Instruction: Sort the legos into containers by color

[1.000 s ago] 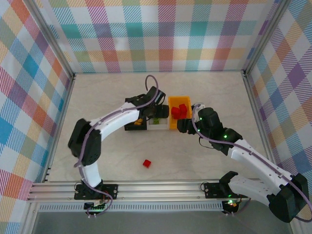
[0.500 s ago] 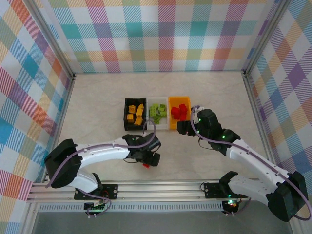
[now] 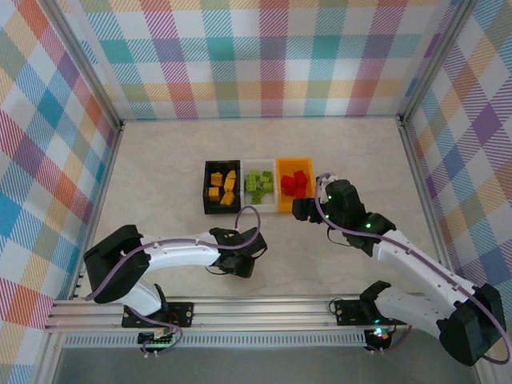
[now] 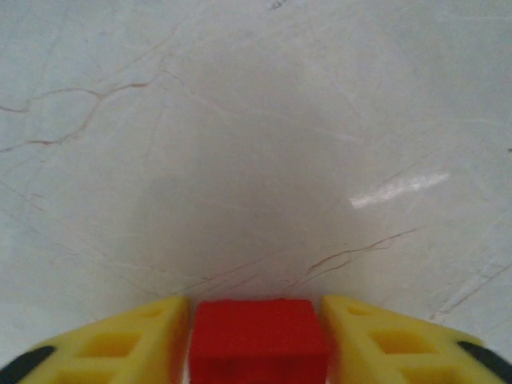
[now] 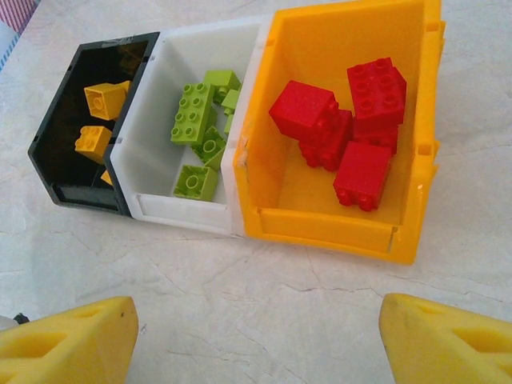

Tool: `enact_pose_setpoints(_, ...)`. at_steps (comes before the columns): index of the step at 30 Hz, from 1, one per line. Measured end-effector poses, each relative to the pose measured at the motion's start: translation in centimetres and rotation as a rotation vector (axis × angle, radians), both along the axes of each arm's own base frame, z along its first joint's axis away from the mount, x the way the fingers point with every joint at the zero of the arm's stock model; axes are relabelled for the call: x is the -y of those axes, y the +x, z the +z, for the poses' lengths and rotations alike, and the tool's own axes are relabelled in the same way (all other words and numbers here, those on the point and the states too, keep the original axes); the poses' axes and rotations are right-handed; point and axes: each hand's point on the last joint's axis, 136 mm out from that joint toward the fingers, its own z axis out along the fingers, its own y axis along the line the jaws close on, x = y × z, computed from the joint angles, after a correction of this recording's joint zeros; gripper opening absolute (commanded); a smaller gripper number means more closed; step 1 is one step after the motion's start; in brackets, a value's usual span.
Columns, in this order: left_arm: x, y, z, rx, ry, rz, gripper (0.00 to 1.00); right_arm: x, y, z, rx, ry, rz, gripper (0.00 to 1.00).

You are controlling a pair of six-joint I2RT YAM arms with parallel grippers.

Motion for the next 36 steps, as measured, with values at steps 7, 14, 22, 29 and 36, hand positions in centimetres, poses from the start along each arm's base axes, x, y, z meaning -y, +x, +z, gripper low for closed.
enact_pose_setpoints(7,2.7,2.0,2.5,0.048,-0.083,0.005,0.37,0.6,0.1,0.3,0.012,0.004,-0.024,0.79)
enact_pose_setpoints(14,9.7,11.2,9.5,0.202,-0.297,0.059,0.37,1.6,0.1,0.9,0.030,-0.001,-0.054,0.79)
enact_pose_setpoints(22,14.6,22.2,11.6,0.311,-0.370,0.123,0.36,2.5,-0.5,0.8,0.027,-0.007,-0.075,0.79)
enact_pose_setpoints(29,16.8,25.1,9.5,0.298,-0.338,0.103,0.62,3.0,-0.7,1.0,0.032,-0.004,-0.085,0.80)
enact_pose_setpoints(36,17.6,25.0,10.5,0.301,-0.372,0.089,0.89,3.3,-0.8,0.9,0.028,-0.006,-0.091,0.88)
